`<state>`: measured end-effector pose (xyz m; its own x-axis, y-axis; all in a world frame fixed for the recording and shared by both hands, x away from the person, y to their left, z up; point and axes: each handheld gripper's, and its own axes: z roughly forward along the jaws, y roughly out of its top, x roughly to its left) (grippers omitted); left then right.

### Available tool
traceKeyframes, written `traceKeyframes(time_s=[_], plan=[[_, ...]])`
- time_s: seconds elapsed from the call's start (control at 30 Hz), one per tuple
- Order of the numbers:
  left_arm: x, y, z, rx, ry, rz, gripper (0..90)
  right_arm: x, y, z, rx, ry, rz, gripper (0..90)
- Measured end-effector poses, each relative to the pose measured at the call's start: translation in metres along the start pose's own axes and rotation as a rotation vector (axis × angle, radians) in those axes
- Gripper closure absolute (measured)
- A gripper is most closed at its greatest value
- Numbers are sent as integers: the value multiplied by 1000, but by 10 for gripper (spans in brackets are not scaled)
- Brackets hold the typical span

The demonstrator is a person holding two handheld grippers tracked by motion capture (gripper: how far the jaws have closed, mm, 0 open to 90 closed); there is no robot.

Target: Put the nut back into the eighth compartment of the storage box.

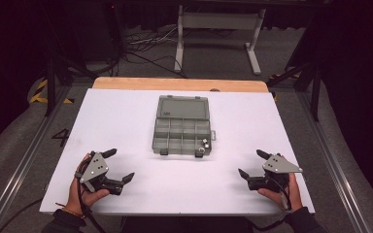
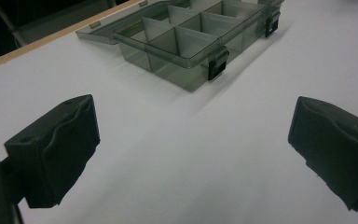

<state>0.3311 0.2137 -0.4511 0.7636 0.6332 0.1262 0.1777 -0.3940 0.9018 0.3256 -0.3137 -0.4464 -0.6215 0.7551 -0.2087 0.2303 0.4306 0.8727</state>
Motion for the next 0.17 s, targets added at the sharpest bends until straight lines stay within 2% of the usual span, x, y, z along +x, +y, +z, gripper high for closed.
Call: traceKeyframes(time_s=[0.17], plan=[[-1, 0, 0, 13, 13, 0, 25, -4, 0, -1, -16, 4, 15, 81]])
